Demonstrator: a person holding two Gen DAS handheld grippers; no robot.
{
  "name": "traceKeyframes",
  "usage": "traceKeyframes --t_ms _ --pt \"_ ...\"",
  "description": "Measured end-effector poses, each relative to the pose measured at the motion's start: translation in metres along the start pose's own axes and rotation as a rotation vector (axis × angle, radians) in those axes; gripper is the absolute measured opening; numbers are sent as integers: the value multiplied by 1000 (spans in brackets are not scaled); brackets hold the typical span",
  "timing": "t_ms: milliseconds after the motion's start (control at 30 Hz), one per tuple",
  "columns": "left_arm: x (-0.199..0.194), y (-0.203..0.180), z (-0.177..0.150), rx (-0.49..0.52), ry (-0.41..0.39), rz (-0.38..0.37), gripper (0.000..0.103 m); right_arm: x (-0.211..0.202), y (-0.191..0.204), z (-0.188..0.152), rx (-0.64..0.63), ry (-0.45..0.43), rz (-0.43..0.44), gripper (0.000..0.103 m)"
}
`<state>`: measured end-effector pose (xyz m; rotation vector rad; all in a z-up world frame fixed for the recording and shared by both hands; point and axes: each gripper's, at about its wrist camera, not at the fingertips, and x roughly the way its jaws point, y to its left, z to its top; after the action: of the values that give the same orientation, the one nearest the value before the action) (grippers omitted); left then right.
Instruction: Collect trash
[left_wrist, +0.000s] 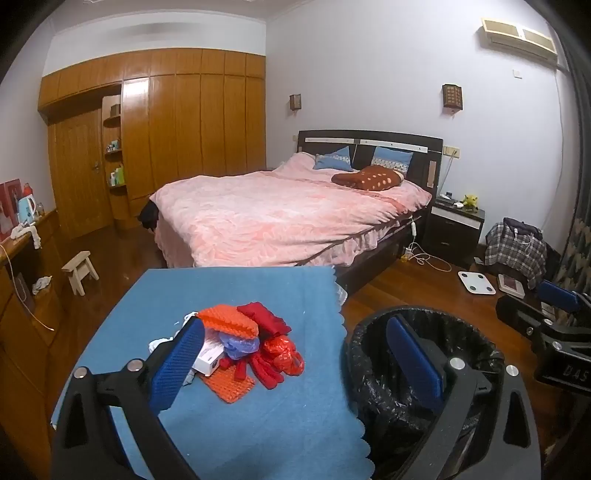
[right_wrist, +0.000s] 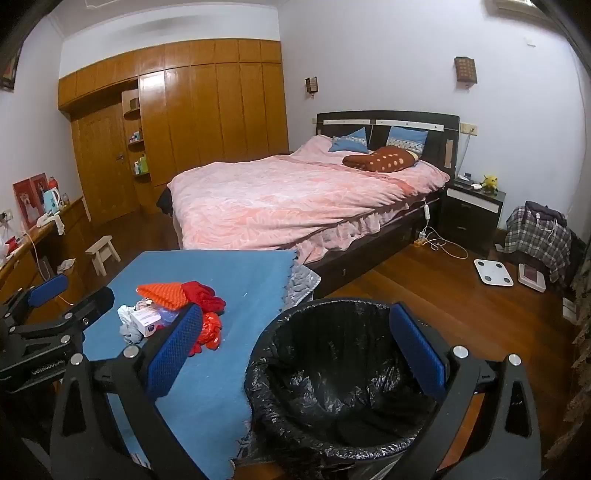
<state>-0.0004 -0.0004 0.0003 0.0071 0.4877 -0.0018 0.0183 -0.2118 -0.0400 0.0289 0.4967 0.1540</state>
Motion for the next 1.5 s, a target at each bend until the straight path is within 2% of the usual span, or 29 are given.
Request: traceKeyframes --t_ms 1500 --pt "9 8 -8 6 6 7 97 2 1 1 0 12 0 98"
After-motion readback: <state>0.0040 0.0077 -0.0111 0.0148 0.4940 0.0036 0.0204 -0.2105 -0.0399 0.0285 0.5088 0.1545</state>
